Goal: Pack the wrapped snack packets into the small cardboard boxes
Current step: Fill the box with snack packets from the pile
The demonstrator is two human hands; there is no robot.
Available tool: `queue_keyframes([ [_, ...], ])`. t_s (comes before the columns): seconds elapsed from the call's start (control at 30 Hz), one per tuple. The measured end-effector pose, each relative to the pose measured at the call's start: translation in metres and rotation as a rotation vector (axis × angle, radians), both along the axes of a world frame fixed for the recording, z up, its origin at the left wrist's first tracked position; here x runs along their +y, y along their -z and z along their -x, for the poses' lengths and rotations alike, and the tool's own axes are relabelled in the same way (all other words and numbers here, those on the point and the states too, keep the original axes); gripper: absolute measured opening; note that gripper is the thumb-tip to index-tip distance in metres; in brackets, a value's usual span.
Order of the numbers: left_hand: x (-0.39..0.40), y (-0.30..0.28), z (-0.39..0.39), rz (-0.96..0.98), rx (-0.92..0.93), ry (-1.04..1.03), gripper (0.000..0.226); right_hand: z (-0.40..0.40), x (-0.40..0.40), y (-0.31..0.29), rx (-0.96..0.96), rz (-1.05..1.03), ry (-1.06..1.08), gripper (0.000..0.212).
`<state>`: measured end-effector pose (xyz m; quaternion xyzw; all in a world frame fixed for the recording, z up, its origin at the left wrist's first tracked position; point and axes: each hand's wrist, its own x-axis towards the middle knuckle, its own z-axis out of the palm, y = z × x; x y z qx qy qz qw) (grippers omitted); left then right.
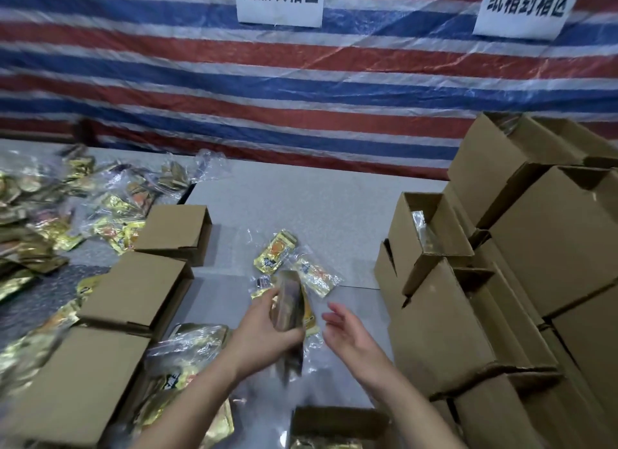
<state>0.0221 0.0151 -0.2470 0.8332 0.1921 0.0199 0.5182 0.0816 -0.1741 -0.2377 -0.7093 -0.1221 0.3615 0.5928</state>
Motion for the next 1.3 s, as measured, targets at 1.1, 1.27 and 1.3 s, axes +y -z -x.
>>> queue_keyframes([
  [1.1,-0.067,0.097,0.094,-0.065,0.276,0.219,0.039,0.041,-0.044,0.094,-0.364,0.822,-1.011,0.071],
  [1.27,-0.067,0.099,0.095,-0.086,0.248,0.237,0.042,0.045,-0.059,0.098,-0.249,0.678,-0.805,0.016],
  [1.3,-0.068,0.099,0.095,-0.084,0.237,0.233,0.042,0.042,-0.060,0.097,-0.295,0.709,-0.770,0.008],
])
